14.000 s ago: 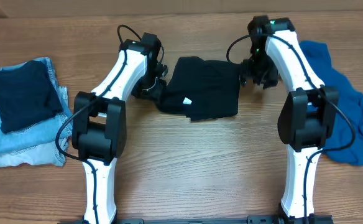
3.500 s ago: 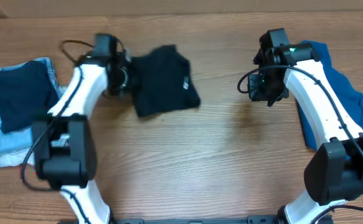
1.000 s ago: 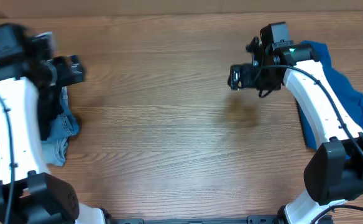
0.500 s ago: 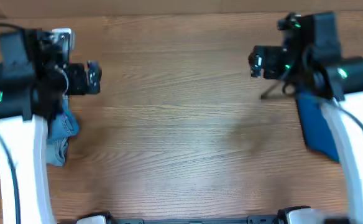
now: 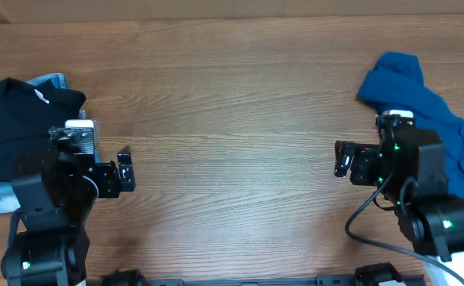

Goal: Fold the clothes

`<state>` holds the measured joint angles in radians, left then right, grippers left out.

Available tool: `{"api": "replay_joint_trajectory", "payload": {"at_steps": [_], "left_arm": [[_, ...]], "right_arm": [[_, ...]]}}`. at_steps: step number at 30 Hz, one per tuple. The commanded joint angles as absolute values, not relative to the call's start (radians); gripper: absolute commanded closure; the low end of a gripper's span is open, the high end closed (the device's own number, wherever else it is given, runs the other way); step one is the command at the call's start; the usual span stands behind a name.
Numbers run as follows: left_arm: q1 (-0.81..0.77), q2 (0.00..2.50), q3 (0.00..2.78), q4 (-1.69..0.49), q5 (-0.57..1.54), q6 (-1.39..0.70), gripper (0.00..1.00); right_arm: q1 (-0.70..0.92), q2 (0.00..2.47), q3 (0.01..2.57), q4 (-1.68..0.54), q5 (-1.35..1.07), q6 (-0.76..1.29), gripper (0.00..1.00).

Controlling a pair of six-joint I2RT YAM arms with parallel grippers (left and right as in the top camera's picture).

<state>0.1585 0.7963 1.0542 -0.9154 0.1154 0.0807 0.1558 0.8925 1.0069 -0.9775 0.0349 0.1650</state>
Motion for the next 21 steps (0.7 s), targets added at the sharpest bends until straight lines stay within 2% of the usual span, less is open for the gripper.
{"api": "replay_joint_trajectory", "payload": {"at_steps": [1,8,10,13,16,21], "left_arm": [[0.158,0.805,1.047,-0.942,0.103,0.067,0.00],[0.158,0.811,1.047,-0.946,0.103,0.067,0.00],[0.158,0.811,1.047,-0.946,0.103,0.067,0.00],[0.158,0.812,1.047,-0.946,0.103,0.067,0.00],[0.158,0.812,1.047,-0.946,0.103,0.067,0.00],[0.158,0.812,1.047,-0.946,0.103,0.067,0.00]], "right_arm": [[0.150,0.937,1.000,-0.979,0.051,0.176,0.00],[0.150,1.101,0.999,-0.974,0.051,0.176,0.00],[0.150,1.092,0.999,-0.914,0.029,0.175,0.00],[0.146,0.941,0.952,-0.761,0.029,0.073,0.00],[0.093,0.706,0.839,-0.683,0.033,0.070,0.00],[-0.046,0.255,0.509,-0.521,-0.035,0.071,0.00]]}}
